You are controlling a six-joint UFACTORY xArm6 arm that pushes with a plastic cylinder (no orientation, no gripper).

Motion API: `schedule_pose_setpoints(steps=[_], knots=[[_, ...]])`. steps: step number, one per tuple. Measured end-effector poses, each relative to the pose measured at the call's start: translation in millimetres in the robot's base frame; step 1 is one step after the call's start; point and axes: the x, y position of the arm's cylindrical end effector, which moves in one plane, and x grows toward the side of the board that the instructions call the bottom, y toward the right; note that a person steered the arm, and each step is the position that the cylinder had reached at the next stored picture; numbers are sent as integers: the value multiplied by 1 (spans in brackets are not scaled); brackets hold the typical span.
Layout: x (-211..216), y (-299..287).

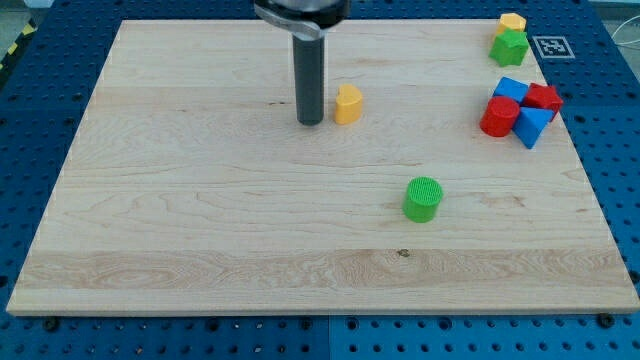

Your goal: Push the yellow heart towards the top center of the board

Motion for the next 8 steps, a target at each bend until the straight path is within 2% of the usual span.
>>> schedule_pose_setpoints(steps=[1, 2, 3, 4, 6, 8], knots=[[-32, 3], [-16, 2], [20, 1], [33, 22], [-10, 92], [-11, 109]])
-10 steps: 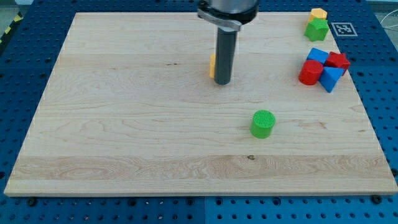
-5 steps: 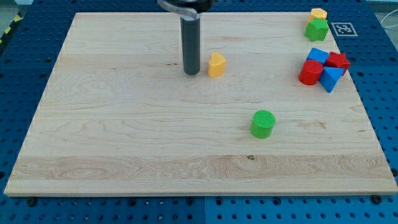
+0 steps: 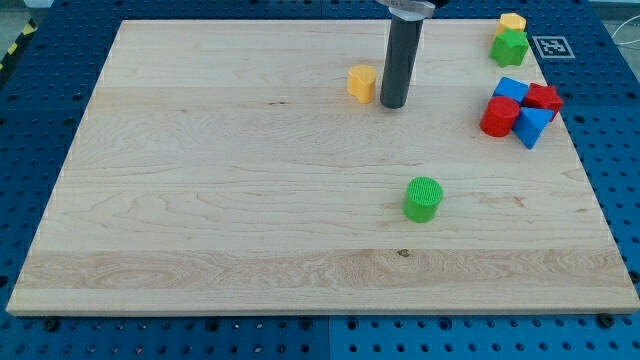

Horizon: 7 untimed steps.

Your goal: Push the yellow heart towards the top center of the board

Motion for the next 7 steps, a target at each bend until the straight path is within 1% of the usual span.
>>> schedule_pose_setpoints(steps=[1, 2, 3, 4, 6, 7], knots=[[18, -12], [8, -41], [-36, -46], [-67, -42], [-53, -40], [-72, -22]])
